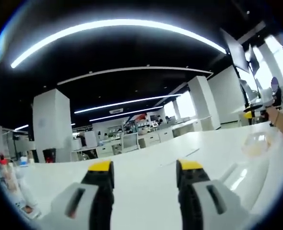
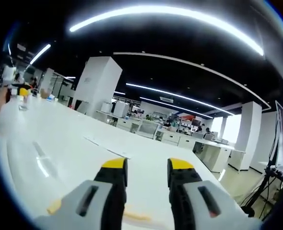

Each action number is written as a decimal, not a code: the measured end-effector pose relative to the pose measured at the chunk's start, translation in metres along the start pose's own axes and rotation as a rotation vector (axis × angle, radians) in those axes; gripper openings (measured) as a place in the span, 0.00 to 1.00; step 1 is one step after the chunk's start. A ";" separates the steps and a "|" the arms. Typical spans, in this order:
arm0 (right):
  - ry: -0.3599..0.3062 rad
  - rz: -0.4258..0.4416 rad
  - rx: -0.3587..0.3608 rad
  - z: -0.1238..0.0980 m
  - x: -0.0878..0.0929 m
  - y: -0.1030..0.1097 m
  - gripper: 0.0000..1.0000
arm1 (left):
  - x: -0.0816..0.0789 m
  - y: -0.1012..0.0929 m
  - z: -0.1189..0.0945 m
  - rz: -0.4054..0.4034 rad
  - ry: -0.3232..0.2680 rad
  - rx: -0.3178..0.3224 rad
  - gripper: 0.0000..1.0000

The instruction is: Snap each plastic latch of the storage box into its locked position after aligning the lid with the box until every specified latch is closed and the lid sits flush.

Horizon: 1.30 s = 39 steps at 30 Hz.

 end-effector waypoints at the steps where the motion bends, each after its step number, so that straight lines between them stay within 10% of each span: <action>1: -0.002 0.002 0.000 0.000 0.000 0.000 0.33 | 0.000 -0.002 0.002 -0.005 0.010 0.006 0.52; 18: -0.013 0.017 -0.016 -0.001 -0.003 0.002 0.33 | -0.036 -0.108 0.053 0.024 0.064 0.363 0.55; 39: -0.002 0.032 -0.022 0.000 -0.003 0.003 0.33 | -0.038 -0.265 0.098 0.143 0.208 0.738 0.56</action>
Point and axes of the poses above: the point that each gripper's makers call its tool centre point, and the gripper's own axes: z roughly forward along the fingers, y roughly to its left, x roughly out of its underside, the point moved 2 cm from there along -z, roughly backward along the fingers, and after that the axes turned 4 degrees about x, right-handed, at the moved point
